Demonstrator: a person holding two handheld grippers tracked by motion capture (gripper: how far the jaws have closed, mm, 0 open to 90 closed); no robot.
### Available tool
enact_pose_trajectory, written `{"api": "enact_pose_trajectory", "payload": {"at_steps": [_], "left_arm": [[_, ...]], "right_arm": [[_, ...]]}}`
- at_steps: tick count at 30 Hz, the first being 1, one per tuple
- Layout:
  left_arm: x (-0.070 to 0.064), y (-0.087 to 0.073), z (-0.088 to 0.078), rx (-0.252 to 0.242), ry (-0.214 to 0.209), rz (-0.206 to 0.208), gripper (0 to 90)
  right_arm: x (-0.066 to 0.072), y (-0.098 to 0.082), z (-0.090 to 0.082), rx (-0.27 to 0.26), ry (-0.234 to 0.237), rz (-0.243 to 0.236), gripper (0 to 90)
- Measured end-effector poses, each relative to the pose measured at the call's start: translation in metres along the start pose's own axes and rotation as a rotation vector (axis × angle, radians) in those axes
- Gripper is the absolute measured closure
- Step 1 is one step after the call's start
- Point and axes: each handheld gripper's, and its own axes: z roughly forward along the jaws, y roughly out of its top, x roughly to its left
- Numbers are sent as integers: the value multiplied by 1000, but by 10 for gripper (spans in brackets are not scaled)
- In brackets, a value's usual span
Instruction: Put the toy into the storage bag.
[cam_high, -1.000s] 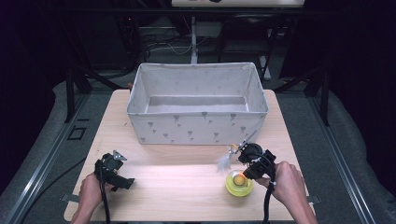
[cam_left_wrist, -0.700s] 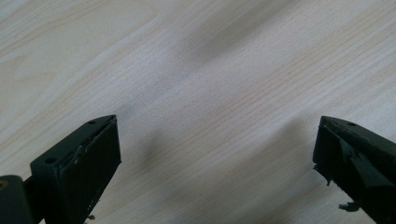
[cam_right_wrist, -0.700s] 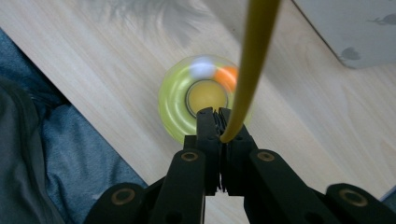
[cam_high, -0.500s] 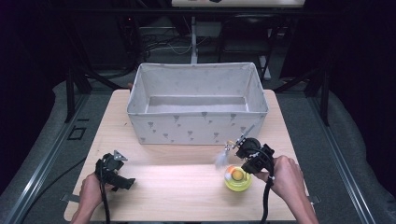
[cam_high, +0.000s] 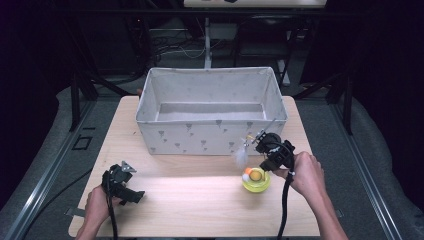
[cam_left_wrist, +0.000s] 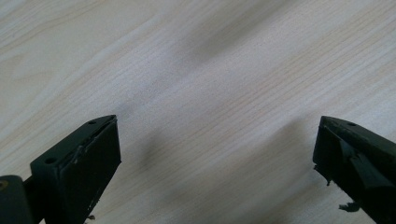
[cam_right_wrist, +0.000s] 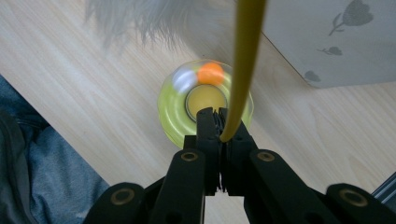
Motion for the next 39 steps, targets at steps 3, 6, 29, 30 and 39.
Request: {"api": "enact_pose_trajectory", "payload": {"at_steps": [3, 6, 29, 30, 39], "left_arm": [[-1, 0, 0, 0, -3, 3, 10], [0, 0, 1, 1, -6, 1, 11], [-1, 0, 2, 13, -10, 8, 13], [-1, 0, 2, 14, -12, 9, 13], [0, 0, 1, 0, -19, 1, 6]], "right_arm": [[-8, 6, 0, 3, -8, 9, 880], [-11, 8, 1, 2, -5, 14, 880], [-19, 35, -27, 4, -24, -5, 880], [-19, 37, -28, 10, -22, -14, 880], [-19, 46, -37, 31, -2, -32, 880]]}}
